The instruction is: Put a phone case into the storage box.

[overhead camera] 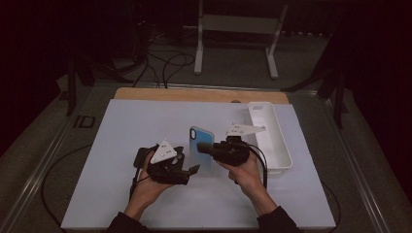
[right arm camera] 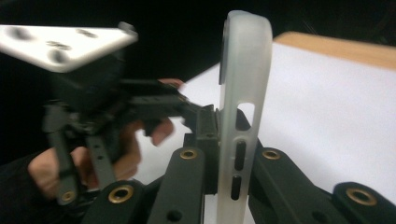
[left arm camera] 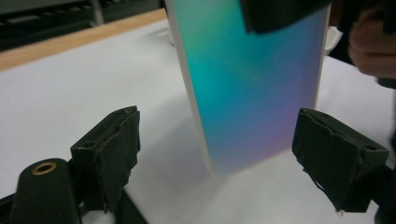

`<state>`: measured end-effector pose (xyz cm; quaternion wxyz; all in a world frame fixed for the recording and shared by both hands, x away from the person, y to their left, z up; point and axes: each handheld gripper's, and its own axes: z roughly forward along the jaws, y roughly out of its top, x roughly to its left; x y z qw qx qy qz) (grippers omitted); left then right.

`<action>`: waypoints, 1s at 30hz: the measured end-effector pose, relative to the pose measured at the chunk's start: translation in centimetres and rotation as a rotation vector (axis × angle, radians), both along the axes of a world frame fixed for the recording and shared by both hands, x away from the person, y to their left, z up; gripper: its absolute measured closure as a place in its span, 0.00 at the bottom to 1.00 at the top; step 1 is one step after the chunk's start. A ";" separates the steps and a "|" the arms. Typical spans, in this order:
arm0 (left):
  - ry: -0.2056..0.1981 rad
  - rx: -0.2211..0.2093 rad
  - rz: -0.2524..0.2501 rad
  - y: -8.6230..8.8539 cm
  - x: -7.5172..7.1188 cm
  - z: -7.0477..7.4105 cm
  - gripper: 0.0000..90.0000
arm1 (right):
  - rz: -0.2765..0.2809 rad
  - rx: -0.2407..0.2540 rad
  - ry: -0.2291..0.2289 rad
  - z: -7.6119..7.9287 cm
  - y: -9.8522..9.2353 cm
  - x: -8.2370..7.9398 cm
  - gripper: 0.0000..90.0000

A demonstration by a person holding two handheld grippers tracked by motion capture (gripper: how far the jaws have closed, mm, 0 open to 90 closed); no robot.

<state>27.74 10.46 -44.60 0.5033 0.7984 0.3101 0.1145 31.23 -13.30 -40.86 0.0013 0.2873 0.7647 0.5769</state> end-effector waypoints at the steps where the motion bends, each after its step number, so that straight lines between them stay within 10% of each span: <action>1: 0.009 -0.010 -0.013 0.0 0.0 -0.1 0.18 | 0.023 0.015 -0.018 0.2 -0.1 -0.1 0.96; 6: 0.045 -0.063 -0.106 -0.1 0.0 -0.3 0.19 | 0.125 0.077 -0.090 1.0 -0.2 -0.8 0.96; 14: 0.063 -0.129 -0.212 0.1 -0.1 -0.3 0.47 | 0.180 0.129 -0.080 1.0 -0.2 -0.7 0.96; 30: 0.100 -0.093 -0.298 -0.5 0.0 -0.8 0.89 | 0.178 0.024 -0.152 1.5 -0.4 -0.7 0.69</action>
